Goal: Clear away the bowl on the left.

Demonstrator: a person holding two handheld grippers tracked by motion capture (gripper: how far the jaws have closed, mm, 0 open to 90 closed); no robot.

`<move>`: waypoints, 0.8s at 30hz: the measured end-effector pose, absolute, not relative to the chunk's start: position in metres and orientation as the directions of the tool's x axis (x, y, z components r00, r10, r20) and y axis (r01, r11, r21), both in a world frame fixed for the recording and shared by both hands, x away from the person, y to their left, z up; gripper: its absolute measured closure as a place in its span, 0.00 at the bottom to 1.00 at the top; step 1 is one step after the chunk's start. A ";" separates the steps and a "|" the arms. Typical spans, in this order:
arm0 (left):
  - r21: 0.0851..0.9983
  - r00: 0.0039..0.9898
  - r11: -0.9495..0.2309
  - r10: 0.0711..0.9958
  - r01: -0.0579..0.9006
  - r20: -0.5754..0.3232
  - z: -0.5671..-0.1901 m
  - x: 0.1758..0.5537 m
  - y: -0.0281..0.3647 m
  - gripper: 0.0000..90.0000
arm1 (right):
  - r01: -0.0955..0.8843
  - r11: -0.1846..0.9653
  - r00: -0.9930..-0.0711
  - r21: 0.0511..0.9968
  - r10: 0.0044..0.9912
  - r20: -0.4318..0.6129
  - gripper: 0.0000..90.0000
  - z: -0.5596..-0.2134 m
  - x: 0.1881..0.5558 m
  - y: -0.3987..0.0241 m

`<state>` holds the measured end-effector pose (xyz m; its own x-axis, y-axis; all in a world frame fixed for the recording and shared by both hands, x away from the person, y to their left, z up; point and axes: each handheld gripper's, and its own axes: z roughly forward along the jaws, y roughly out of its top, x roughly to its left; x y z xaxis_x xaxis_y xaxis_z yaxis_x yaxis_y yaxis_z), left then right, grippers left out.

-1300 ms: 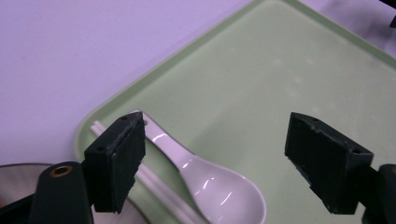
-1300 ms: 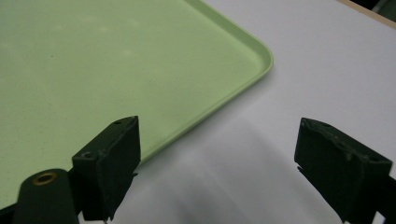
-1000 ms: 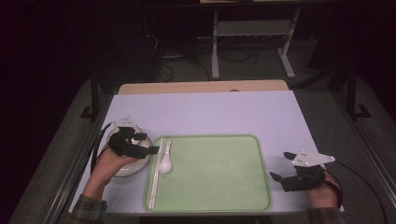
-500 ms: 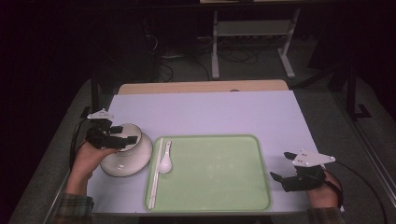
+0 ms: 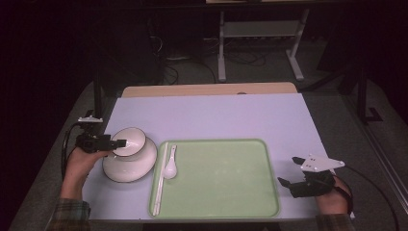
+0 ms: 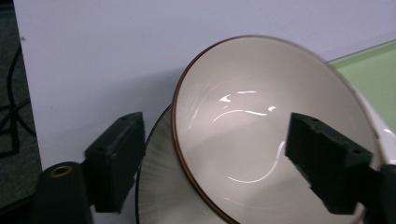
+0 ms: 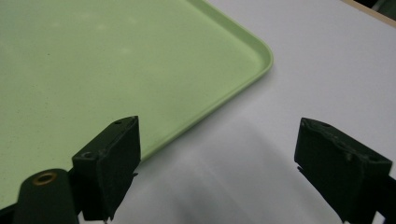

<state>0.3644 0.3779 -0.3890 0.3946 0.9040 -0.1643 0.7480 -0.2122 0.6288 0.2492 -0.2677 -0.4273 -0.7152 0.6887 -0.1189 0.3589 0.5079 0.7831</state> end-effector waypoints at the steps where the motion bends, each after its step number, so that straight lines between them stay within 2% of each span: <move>1: 0.619 0.385 -0.211 0.909 0.756 -0.160 -0.392 0.366 0.378 0.27 | 0.358 0.507 -0.715 0.784 0.689 -0.119 0.15 -0.427 0.249 -0.268; 15: 0.555 0.364 -0.222 0.918 0.802 -0.159 -0.406 0.374 0.375 0.67 | 0.359 0.507 -0.714 0.784 0.690 -0.119 0.15 -0.427 0.249 -0.268; 24: 0.543 0.350 -0.216 0.924 0.811 -0.156 -0.406 0.374 0.376 0.79 | 0.357 0.506 -0.715 0.786 0.689 -0.119 0.15 -0.427 0.249 -0.268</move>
<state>0.3740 0.3757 -0.4058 0.3503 0.9236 -0.1557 0.8113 -0.2161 0.5432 0.2486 -0.2685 -0.4269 -0.7152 0.6888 -0.1186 0.3567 0.5056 0.7856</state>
